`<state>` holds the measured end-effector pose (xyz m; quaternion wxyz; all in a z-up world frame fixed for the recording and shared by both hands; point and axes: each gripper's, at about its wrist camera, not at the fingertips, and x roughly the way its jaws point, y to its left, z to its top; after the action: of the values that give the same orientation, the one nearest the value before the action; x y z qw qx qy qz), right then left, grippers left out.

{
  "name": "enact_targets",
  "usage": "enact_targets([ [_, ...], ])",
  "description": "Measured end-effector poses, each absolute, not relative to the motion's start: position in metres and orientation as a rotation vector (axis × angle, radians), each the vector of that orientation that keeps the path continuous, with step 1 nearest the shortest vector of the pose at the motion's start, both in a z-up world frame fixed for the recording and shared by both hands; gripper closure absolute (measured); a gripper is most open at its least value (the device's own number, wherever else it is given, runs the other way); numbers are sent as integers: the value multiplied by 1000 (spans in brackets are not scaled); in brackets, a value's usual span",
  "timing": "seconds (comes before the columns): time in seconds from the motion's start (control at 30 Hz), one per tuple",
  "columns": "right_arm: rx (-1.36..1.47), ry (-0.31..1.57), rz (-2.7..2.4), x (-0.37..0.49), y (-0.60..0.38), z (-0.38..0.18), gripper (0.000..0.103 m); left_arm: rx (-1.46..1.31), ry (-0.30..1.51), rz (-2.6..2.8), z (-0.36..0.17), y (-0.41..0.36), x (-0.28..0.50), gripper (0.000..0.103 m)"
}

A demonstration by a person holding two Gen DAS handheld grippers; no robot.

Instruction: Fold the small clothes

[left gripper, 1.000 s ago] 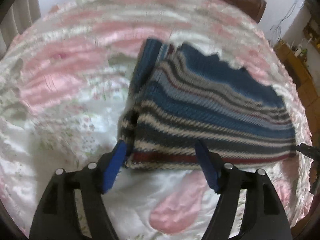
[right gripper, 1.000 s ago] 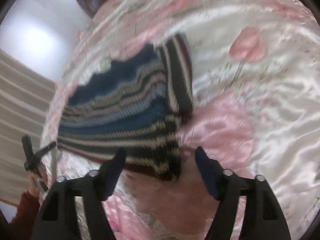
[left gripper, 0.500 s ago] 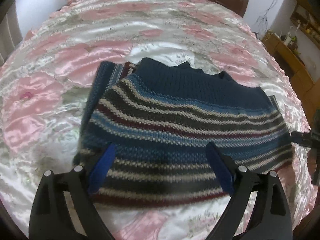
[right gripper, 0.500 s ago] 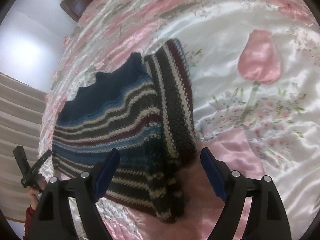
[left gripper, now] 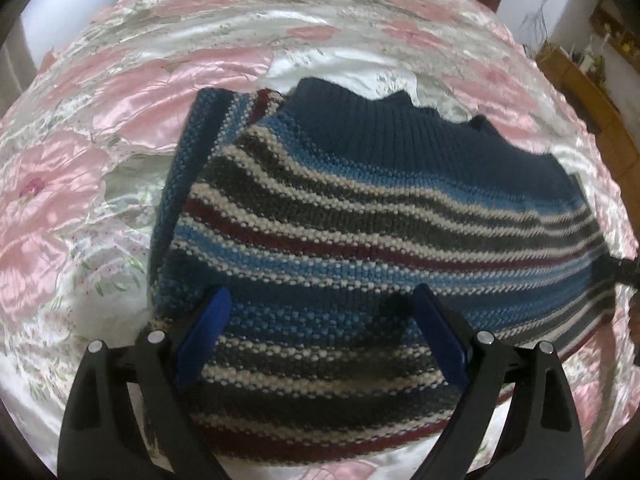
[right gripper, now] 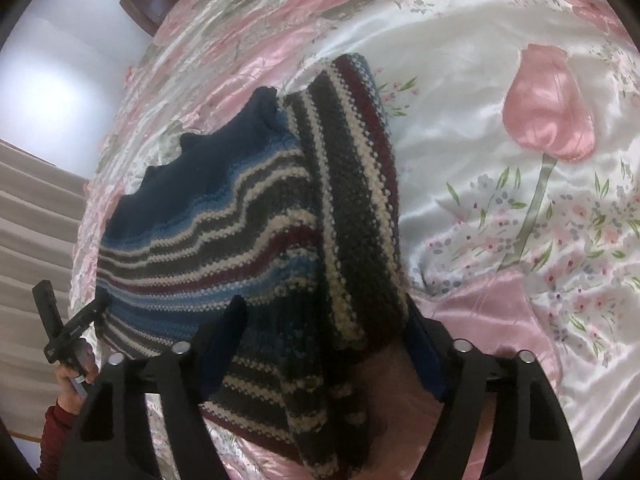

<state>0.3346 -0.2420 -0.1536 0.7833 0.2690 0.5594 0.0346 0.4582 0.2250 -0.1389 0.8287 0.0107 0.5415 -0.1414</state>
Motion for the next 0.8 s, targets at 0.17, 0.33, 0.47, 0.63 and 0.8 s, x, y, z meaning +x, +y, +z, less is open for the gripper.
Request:
enact_targets([
  [0.17, 594, 1204, 111, 335, -240, -155, 59, 25, 1153, -310, -143, 226, 458, 11],
  [0.33, 555, 1116, 173, 332, -231, -127, 66, 9, 1164, -317, -143, 228, 459, 11],
  [0.47, 457, 1047, 193, 328, -221, -101, 66, -4, 1164, -319, -144, 230, 460, 11],
  [0.63, 503, 1147, 114, 331, -234, -135, 66, 17, 1158, -322, -144, 228, 458, 11],
  [0.8, 583, 1163, 97, 327, -246, -161, 66, 32, 1160, -340, -146, 228, 457, 11],
])
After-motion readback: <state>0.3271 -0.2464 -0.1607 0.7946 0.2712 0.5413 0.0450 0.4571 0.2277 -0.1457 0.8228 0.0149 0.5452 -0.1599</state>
